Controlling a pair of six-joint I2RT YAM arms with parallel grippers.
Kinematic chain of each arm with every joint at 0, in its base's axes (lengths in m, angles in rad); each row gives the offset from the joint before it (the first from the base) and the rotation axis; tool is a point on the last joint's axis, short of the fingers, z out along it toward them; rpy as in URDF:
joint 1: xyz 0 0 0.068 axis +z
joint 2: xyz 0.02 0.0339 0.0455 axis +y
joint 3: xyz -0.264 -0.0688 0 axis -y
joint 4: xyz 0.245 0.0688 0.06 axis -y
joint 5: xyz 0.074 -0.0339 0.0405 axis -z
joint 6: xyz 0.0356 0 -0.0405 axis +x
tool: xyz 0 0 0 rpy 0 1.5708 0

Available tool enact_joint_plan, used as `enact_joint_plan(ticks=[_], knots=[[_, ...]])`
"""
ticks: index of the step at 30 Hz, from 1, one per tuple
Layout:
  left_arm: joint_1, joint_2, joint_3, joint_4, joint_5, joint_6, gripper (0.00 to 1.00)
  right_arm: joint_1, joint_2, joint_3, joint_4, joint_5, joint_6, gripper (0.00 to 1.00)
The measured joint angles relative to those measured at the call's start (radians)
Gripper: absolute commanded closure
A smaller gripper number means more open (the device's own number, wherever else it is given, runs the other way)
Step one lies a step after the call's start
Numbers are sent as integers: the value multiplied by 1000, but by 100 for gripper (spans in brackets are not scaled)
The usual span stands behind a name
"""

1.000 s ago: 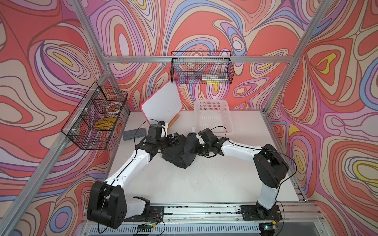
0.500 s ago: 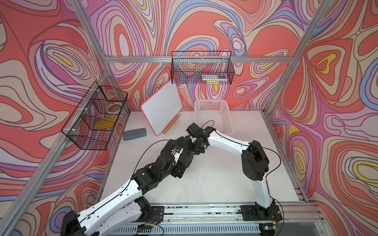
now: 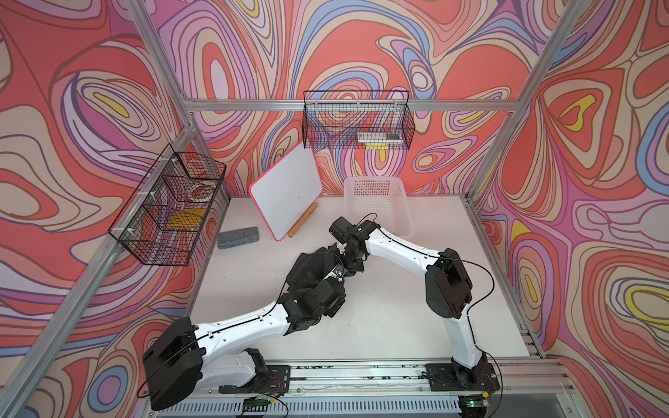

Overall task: Roll up the long pants
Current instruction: Roll the long pant at the center of the board.

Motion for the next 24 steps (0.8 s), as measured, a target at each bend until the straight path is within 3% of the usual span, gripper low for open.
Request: enact_joint_plan(ticks=[9, 10, 13, 15, 17, 18, 24], knots=[[-20, 130, 36, 44, -51, -115, 1, -32, 0, -14, 32, -63, -17, 100], [-21, 137, 41, 43, -56, -132, 5, -34, 0, -15, 38, -69, -17, 100], [-21, 149, 51, 47, -46, -188, 30, -39, 0, -18, 53, -83, -16, 100], [-14, 148, 50, 59, -10, -224, 57, -41, 0, -23, 65, -95, -15, 100], [6, 139, 46, 87, 37, -271, 91, -42, 1, -26, 72, -104, -14, 100], [31, 129, 39, 97, 66, -303, 100, -42, 1, -29, 72, -109, -15, 100], [146, 24, -63, 173, 257, -433, 100, -43, 1, -44, 108, -138, -21, 100]])
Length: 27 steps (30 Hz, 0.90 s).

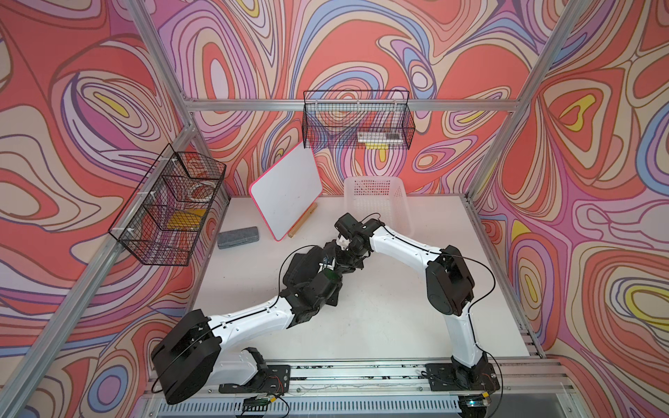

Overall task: Roll up the long pants
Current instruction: Roll the long pant at the center of the board.

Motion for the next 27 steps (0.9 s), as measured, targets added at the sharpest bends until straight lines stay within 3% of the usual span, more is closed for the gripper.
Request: enact_joint_plan(ticks=[1, 2, 4, 11, 18, 20, 24, 27], knots=[[21, -20, -21, 15, 37, -16, 100, 0, 0, -7, 9, -11, -3, 100], [40, -36, -38, 26, 70, -28, 100, 0, -1, -13, 15, -19, -5, 93], [82, -76, -87, 68, 148, -54, 100, -1, -3, -21, 24, -39, -10, 47], [208, -159, -225, 177, 340, -156, 100, -32, -156, -143, 41, -121, -63, 14], [314, -228, -302, 288, 505, -307, 100, -129, -427, -460, 258, -153, -77, 10], [320, -227, -303, 312, 538, -348, 100, -125, -476, -597, 399, -162, -32, 2], [320, -200, -304, 411, 614, -447, 100, -115, -497, -833, 715, -163, 64, 2], [320, -174, -304, 474, 661, -507, 100, -115, -497, -919, 898, -153, 122, 2]])
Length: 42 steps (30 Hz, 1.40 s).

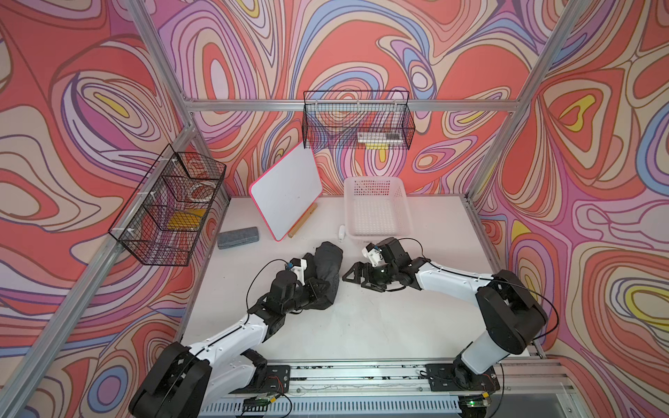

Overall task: Roll up the long pants
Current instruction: Roll the long pant at the center of the board.

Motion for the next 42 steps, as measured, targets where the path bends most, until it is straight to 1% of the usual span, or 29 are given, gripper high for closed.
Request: enact_joint_plan(ticks=[5, 9, 13, 18, 19, 20, 24, 25, 27, 28, 29, 30, 31, 32, 33, 35, 37, 38, 40, 42], knots=[[0, 1, 0, 48, 53, -50, 100, -1, 23, -89, 374, 18, 127, 2], [0, 5, 0, 74, 82, -69, 100, -1, 128, -105, 612, 22, 231, 2], [0, 21, -3, 122, 91, -84, 100, 4, 237, -71, 709, 14, 293, 2], [0, 63, -6, 190, 98, -89, 100, 18, 296, -24, 768, 13, 351, 2], [0, 77, -6, 205, 99, -89, 100, 24, 309, -7, 767, 16, 356, 2], [0, 93, -6, 222, 102, -89, 100, 34, 326, 15, 761, 22, 359, 6], [-2, 150, -5, 268, 113, -83, 100, 79, 373, 100, 680, 57, 361, 25], [-2, 159, -6, 273, 113, -80, 100, 90, 377, 121, 640, 70, 350, 32], [-2, 164, -9, 275, 108, -75, 100, 105, 378, 158, 547, 99, 317, 62], [-2, 163, -17, 283, 98, -73, 100, 109, 378, 178, 496, 110, 291, 73], [0, 161, -27, 287, 85, -72, 100, 111, 378, 196, 449, 119, 270, 80], [0, 161, -34, 286, 77, -69, 100, 113, 378, 210, 415, 122, 254, 82], [-1, 161, -39, 279, 74, -63, 100, 120, 378, 226, 374, 130, 232, 88], [-1, 157, -39, 260, 74, -52, 89, 128, 377, 243, 332, 143, 206, 90], [-1, 147, -32, 227, 73, -40, 81, 133, 376, 263, 289, 154, 176, 91], [-2, 105, 9, 99, 59, 10, 57, 143, 376, 331, 160, 177, 95, 93], [-7, 48, 73, -70, 45, 69, 45, 153, 370, 391, 43, 206, 14, 94], [-10, 11, 111, -155, 34, 100, 41, 158, 367, 422, -21, 226, -34, 94], [-12, -52, 188, -309, 6, 153, 38, 168, 365, 487, -153, 272, -131, 95], [1, -112, 255, -426, -32, 192, 39, 176, 364, 537, -261, 325, -224, 95]])
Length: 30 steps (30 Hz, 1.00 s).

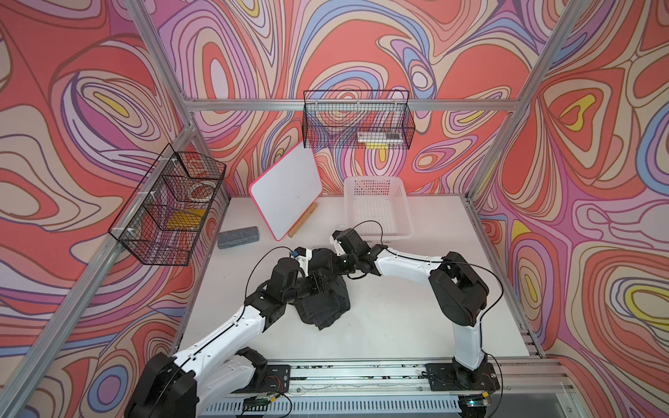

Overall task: Roll up the long pants
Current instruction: Roll the long pant at the center of the board.

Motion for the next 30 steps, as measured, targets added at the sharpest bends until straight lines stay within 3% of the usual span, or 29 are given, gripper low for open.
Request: enact_joint_plan(ticks=[4, 10, 19, 25, 30], knots=[[45, -123, 42, -184, -111, 4, 40, 14, -16, 32, -150, 97, -140, 95], [193, -214, -54, -328, -196, -131, 40, 114, -32, 41, -200, 364, -395, 95], [247, 81, 136, -344, -169, -235, 38, 316, -119, -235, 128, 702, -723, 91], [248, 186, 185, -273, -83, -281, 37, 350, -120, -328, 316, 801, -831, 78], [246, 286, 177, -209, 5, -288, 36, 357, -103, -369, 435, 850, -900, 76]])
